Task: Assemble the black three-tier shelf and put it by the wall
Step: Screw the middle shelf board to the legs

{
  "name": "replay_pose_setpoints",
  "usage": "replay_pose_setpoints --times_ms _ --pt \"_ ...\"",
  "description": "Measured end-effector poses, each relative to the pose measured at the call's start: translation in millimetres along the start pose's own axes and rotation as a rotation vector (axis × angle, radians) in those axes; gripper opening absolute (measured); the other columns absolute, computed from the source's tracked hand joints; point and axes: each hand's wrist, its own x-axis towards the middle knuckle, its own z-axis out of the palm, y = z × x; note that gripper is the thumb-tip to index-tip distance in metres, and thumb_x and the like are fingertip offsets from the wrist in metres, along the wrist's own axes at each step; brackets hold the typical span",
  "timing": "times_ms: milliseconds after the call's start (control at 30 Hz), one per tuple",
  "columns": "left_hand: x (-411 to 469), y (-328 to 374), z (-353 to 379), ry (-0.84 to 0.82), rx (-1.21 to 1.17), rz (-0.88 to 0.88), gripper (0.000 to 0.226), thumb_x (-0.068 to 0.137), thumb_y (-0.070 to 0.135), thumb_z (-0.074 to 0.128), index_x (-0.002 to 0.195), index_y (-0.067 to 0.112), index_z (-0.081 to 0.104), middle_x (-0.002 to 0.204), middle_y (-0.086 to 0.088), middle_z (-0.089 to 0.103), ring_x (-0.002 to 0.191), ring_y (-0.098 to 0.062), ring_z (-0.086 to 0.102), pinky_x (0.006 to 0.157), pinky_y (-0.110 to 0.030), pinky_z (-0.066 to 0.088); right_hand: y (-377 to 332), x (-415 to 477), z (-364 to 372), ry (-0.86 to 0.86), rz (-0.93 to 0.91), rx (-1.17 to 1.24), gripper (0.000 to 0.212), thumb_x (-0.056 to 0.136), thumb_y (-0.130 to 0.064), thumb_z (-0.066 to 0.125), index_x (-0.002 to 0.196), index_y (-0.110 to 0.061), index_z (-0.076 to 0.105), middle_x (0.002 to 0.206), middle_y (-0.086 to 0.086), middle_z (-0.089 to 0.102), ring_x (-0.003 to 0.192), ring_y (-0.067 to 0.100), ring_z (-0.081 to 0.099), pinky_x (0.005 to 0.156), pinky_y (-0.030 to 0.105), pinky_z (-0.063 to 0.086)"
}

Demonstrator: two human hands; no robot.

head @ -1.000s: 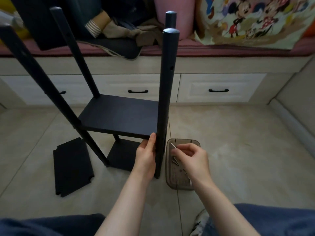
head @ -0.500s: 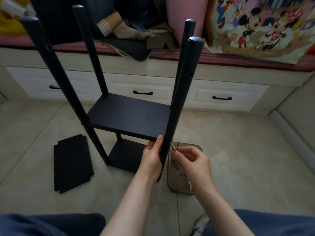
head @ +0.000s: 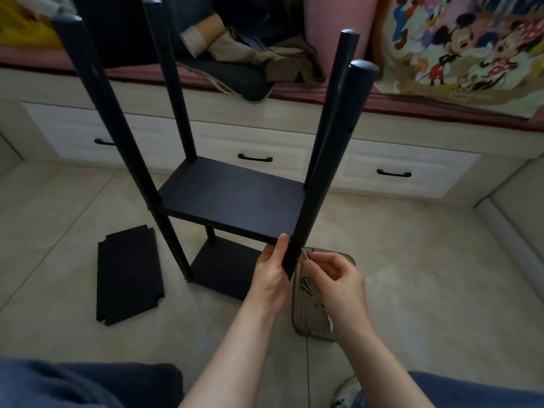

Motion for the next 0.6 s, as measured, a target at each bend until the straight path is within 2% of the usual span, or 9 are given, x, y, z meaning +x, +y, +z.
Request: replay_pose_setpoints --times_ms 133,300,600 --pt "0.8 0.2 -1.3 0.008 -0.010 -0.015 0.038 0.091 0.038 0.066 0.114 0.008 0.069 0.101 -0.008 0.075 0.094 -0.018 0.074 0.074 -0.022 0.058 -0.2 1.7 2.8 -0.006 -0.008 0.008 0.012 0.085 -0.016 0.075 0.094 -0.023 0.072 0.091 -0.006 0.076 0.090 0.008 0.073 0.084 0.034 0.058" --pt "0.0 -1.0 -5.0 -0.002 -0.002 -0.029 0.026 0.094 0.038 0.065 0.098 0.018 0.081 0.103 -0.009 0.076 0.099 -0.021 0.074 0.075 -0.023 0.058 -3.3 6.1 5.1 -0.009 -0.033 0.006 0.011 0.086 -0.013 0.073 0.093 -0.022 0.072 0.090 -0.006 0.077 0.089 0.007 0.073 0.082 0.031 0.058" --pt "-0.9 0.5 -3.7 0.004 -0.020 -0.026 0.031 0.095 0.035 0.064 0.110 0.010 0.073 0.104 -0.012 0.075 0.098 -0.024 0.074 0.075 -0.026 0.059 -0.4 8.9 7.6 0.002 -0.035 0.011 0.012 0.086 -0.011 0.073 0.094 -0.019 0.072 0.091 -0.003 0.077 0.091 0.010 0.073 0.083 0.032 0.058"
